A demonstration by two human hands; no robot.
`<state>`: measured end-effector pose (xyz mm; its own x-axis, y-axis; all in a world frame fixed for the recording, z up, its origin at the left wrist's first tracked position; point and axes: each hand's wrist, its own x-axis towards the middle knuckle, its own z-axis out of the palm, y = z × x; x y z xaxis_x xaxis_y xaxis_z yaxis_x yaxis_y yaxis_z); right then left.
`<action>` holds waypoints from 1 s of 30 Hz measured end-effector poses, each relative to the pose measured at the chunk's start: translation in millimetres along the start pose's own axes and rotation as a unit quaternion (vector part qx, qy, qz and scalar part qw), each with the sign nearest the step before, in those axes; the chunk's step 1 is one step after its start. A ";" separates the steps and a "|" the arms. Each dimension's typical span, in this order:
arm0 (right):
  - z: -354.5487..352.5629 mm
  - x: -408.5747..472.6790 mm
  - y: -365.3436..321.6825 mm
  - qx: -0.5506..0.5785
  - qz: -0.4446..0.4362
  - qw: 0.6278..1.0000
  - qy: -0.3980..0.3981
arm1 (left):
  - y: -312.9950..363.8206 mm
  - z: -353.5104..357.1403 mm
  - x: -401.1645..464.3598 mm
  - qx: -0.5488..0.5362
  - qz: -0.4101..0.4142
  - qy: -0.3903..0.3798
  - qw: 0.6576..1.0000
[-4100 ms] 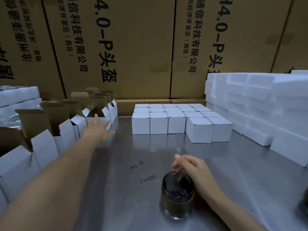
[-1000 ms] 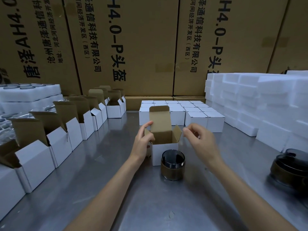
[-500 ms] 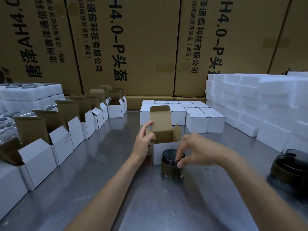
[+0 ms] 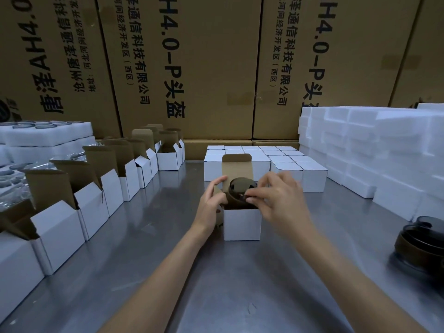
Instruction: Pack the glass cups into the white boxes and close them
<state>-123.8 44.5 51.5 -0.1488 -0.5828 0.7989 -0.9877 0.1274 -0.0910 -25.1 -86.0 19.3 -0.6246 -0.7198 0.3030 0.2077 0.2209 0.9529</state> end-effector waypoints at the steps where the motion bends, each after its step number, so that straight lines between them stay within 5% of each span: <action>1: 3.4 -1.7 1.1 -0.008 -0.007 1.000 -0.015 | 0.2 -0.1 0.2 0.000 0.000 0.000 1.000; 11: 18.0 -4.0 21.6 0.041 0.073 0.979 -0.186 | -0.7 -0.5 0.7 0.005 0.017 -0.009 1.000; 15: 14.8 -6.7 11.8 0.172 0.127 0.971 -0.109 | 0.3 -1.5 0.1 0.006 0.020 -0.021 1.000; 18: 12.8 -6.3 7.8 0.332 0.246 0.910 -0.019 | 5.3 -1.4 0.1 0.004 0.019 -0.034 0.999; 24: 20.6 -20.4 18.5 0.481 0.397 0.781 -0.034 | 3.9 -15.2 4.6 -0.060 -0.003 0.098 0.993; 30: 33.2 -23.6 15.4 0.523 0.377 0.757 -0.111 | -5.4 -15.0 3.0 -0.093 -0.099 -0.078 0.988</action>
<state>-137.2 33.5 11.5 -0.5792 -0.7957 0.1770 -0.0994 -0.1465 -0.9842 -16.8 -99.3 14.9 -0.7728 -0.6228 0.1224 0.1945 -0.0487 0.9797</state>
